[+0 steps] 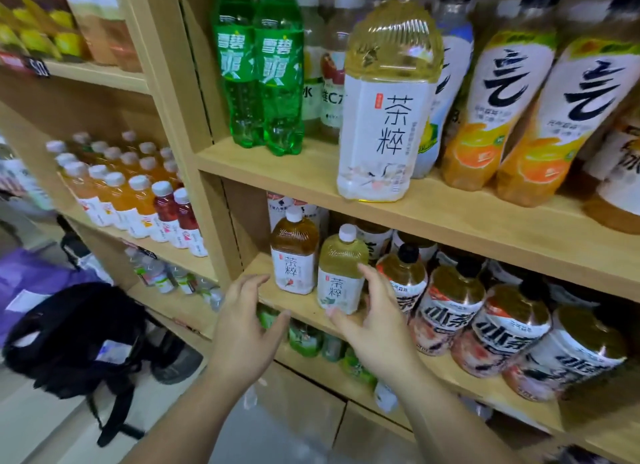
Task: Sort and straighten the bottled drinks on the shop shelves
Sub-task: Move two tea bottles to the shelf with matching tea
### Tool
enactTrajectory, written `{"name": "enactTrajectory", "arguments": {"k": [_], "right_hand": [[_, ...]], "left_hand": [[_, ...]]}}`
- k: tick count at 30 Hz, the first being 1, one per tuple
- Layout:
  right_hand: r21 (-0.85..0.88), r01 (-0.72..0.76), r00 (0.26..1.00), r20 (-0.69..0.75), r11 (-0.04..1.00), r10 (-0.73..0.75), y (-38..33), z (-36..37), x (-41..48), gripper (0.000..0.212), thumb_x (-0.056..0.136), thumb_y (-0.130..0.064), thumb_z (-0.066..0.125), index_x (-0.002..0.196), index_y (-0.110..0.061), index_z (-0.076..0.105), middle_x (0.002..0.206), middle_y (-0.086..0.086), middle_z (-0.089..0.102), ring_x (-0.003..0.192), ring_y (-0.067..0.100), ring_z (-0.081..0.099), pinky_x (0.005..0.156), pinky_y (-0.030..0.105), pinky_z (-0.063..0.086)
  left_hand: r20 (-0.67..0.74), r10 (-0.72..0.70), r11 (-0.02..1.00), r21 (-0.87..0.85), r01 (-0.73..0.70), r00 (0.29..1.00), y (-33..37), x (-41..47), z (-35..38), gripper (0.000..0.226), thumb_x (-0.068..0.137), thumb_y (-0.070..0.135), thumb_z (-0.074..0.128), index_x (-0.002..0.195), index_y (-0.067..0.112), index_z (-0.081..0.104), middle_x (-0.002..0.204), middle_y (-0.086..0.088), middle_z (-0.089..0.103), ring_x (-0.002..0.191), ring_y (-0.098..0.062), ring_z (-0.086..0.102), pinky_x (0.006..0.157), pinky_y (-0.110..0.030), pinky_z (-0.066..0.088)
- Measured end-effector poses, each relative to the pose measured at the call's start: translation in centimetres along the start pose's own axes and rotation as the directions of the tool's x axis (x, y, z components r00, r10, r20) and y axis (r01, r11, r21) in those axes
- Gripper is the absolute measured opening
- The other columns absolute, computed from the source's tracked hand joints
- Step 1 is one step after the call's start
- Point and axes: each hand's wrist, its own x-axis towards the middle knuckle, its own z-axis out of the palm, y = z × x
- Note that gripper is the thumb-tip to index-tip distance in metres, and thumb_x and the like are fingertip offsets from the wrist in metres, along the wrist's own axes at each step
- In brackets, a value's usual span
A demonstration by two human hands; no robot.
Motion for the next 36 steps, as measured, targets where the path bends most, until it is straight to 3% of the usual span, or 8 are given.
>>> {"name": "enactTrajectory", "arguments": {"k": [6,9,13,18,22,26,31,36], "right_hand": [[-0.054,-0.005,0.998,-0.066,0.999,0.001,-0.5,2.0,3.8,0.095,0.088,-0.047,0.074,0.16,-0.023,0.018,0.162,-0.007,0.024,0.149,0.015,0.03,0.119,0.037,0.036],[-0.095,-0.039,0.992,-0.121,0.995,0.028,-0.5,3.2,5.3,0.073,0.086,-0.048,0.075,0.141,-0.018,0.038,0.137,-0.001,0.04,0.128,0.018,0.047,0.103,0.038,0.047],[-0.174,-0.081,0.978,-0.202,0.982,0.045,0.4,4.7,6.4,0.059,0.083,-0.052,0.075,0.118,-0.019,0.042,0.118,-0.003,0.04,0.115,0.02,0.047,0.094,0.039,0.049],[-0.195,-0.148,0.953,-0.29,0.969,0.087,0.9,6.2,7.3,0.075,0.085,-0.049,0.074,0.139,-0.01,0.04,0.133,0.002,0.038,0.131,0.024,0.043,0.102,0.042,0.049],[-0.271,-0.176,0.936,-0.344,0.947,0.075,0.4,6.8,7.5,0.066,0.09,-0.03,0.076,0.14,-0.008,0.039,0.137,0.007,0.034,0.136,0.024,0.033,0.11,0.034,0.038],[-0.329,-0.244,0.892,-0.445,0.912,0.078,-0.4,8.0,7.4,0.068,0.08,-0.029,0.085,0.134,-0.011,0.046,0.127,0.007,0.036,0.129,0.028,0.037,0.107,0.04,0.044],[-0.354,-0.337,0.821,-0.564,0.872,0.088,-1.1,8.6,7.2,0.077,0.068,-0.034,0.094,0.126,-0.01,0.051,0.127,0.012,0.041,0.124,0.033,0.044,0.102,0.049,0.048],[-0.349,-0.333,0.808,-0.585,0.876,0.074,-2.4,9.4,5.7,0.081,0.064,-0.035,0.096,0.129,-0.016,0.051,0.126,0.003,0.055,0.122,0.024,0.054,0.1,0.039,0.05]], "left_hand": [[0.061,-0.054,0.999,-0.007,0.054,0.997,-1.1,4.0,0.3,0.072,0.085,0.034,0.079,0.146,0.023,0.043,0.133,0.008,0.046,0.123,-0.018,0.052,0.105,-0.039,0.046],[0.073,-0.057,0.998,-0.009,0.058,0.996,-1.8,6.0,0.4,0.08,0.084,0.036,0.08,0.151,0.023,0.038,0.143,0.002,0.047,0.131,-0.018,0.05,0.109,-0.042,0.045],[0.108,-0.033,0.999,-0.014,0.035,0.994,-2.6,8.5,1.0,0.093,0.082,0.038,0.082,0.157,0.023,0.03,0.153,-0.002,0.042,0.14,-0.018,0.043,0.115,-0.042,0.041],[0.165,-0.015,0.997,-0.07,0.027,0.986,-3.1,11.6,1.9,0.096,0.082,0.035,0.083,0.158,0.018,0.027,0.158,-0.002,0.036,0.145,-0.019,0.036,0.115,-0.033,0.034],[0.251,0.043,0.996,-0.086,-0.022,0.967,-4.2,14.5,2.5,0.075,0.08,0.031,0.085,0.14,0.016,0.043,0.129,0.005,0.045,0.128,-0.018,0.049,0.094,-0.027,0.038],[0.413,0.11,0.986,-0.158,-0.048,0.904,-5.2,16.6,2.4,0.096,0.081,0.029,0.084,0.157,0.03,0.026,0.138,-0.002,0.046,0.131,-0.017,0.046,0.105,-0.035,0.043],[0.463,0.168,0.969,-0.241,-0.059,0.87,-5.9,19.0,2.9,0.086,0.075,0.023,0.089,0.143,0.028,0.036,0.126,0.001,0.064,0.117,-0.021,0.062,0.093,-0.036,0.052],[0.488,0.193,0.957,-0.284,-0.054,0.851,-7.3,19.3,3.0,0.084,0.068,0.026,0.093,0.132,0.032,0.038,0.121,0.002,0.064,0.116,-0.022,0.062,0.098,-0.044,0.053]]}}
